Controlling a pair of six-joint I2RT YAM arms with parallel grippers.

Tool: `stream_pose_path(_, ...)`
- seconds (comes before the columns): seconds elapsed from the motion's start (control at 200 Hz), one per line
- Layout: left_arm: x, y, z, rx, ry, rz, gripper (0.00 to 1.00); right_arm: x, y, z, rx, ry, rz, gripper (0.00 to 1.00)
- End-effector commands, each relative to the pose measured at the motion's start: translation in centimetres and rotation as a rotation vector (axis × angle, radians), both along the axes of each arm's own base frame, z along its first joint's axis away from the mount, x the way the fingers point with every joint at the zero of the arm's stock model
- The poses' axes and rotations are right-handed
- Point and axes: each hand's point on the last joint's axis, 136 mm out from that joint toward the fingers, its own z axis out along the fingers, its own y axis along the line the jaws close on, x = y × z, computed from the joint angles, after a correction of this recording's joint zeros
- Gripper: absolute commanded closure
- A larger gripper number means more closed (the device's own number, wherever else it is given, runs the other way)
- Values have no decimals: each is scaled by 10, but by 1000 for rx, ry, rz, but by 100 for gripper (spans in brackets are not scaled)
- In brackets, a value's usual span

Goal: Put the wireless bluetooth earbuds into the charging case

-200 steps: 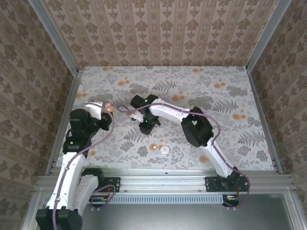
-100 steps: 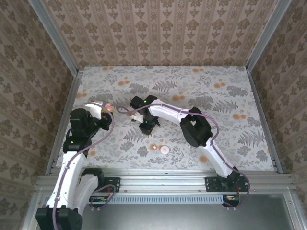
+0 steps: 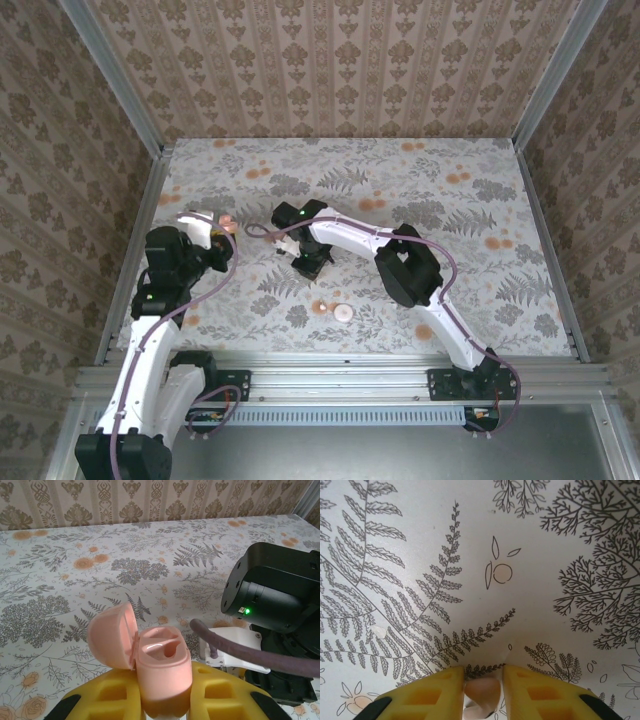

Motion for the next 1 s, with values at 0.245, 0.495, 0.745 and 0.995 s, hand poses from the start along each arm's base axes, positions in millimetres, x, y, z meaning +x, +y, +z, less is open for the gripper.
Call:
stream_pose_path(0.245, 5, -9, -1, -41, 16, -45, 96, 5, 3, 45, 215, -99, -148, 74)
stream_pose_path(0.495, 5, -19, -3, -76, 24, -102, 96, 11, -5, 72, 442, -163, -311, 75)
stream_pose_path(0.745, 4, -28, -4, -94, 30, -146, 96, 15, -1, 85, 574, -176, -396, 76)
stream_pose_path(0.995, 1, -35, -3, -93, 24, -177, 96, 25, 4, 108, 696, -215, -434, 76)
